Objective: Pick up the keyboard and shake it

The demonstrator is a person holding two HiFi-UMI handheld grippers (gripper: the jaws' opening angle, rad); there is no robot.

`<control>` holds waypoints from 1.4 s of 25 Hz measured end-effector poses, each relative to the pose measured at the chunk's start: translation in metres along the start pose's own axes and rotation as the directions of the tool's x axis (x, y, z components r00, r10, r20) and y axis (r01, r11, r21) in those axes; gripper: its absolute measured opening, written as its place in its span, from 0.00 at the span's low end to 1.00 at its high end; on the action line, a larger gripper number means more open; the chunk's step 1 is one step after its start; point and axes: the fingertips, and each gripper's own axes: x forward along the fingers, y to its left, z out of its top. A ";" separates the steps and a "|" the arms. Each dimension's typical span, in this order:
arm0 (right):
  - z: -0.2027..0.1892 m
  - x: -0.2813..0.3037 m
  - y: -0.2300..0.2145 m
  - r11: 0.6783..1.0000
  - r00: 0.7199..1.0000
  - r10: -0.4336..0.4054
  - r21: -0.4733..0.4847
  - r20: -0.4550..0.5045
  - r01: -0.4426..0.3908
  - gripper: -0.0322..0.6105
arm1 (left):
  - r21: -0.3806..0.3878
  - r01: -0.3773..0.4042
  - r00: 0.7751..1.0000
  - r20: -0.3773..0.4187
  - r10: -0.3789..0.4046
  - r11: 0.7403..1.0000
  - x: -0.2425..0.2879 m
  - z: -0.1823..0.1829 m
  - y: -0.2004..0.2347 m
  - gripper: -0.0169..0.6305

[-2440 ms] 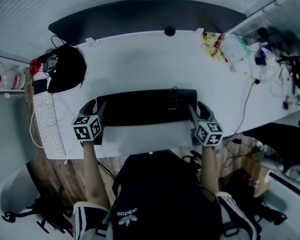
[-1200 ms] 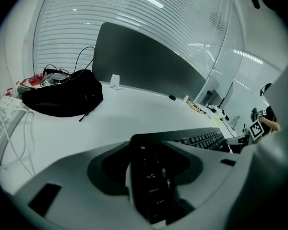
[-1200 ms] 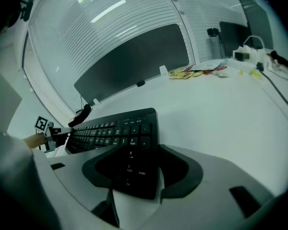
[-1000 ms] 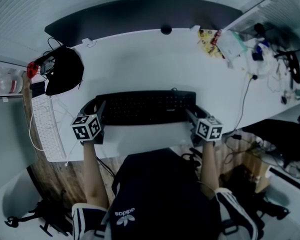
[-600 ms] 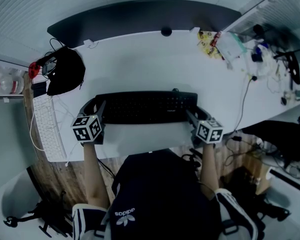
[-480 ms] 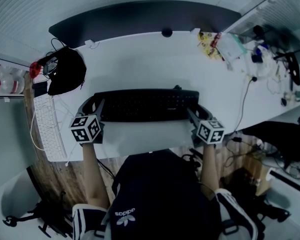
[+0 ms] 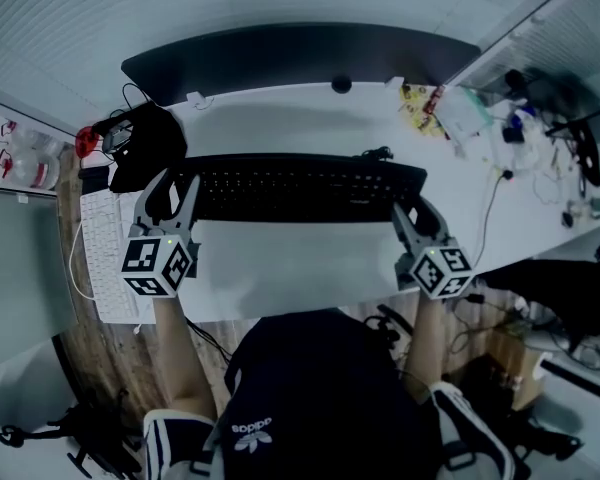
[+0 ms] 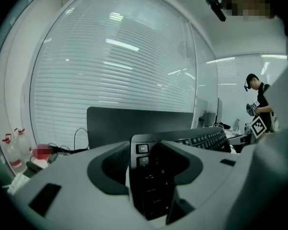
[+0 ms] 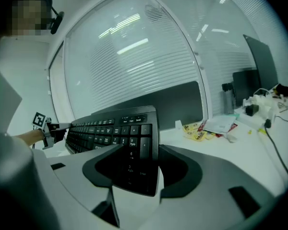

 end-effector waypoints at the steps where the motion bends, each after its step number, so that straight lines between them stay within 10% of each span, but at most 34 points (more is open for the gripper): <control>1: 0.008 -0.002 0.002 1.000 1.000 0.003 -0.003 0.021 -0.003 0.40 | 0.016 -0.002 1.000 0.026 0.001 1.000 -0.003 0.012 -0.001 0.33; 11: 0.082 -0.032 0.017 0.998 0.966 0.031 -0.058 0.255 -0.017 0.40 | 0.140 -0.022 0.966 0.257 -0.015 0.990 -0.037 0.108 -0.021 0.33; 23: 0.144 -0.096 0.045 0.974 0.863 0.072 -0.220 0.499 0.046 0.40 | 0.206 -0.040 0.853 0.516 -0.074 0.978 -0.103 0.174 -0.045 0.33; 35: 0.139 -0.101 0.066 0.973 0.856 0.085 -0.229 0.509 0.040 0.40 | 0.190 -0.066 0.847 0.530 -0.046 0.980 -0.130 0.164 -0.036 0.33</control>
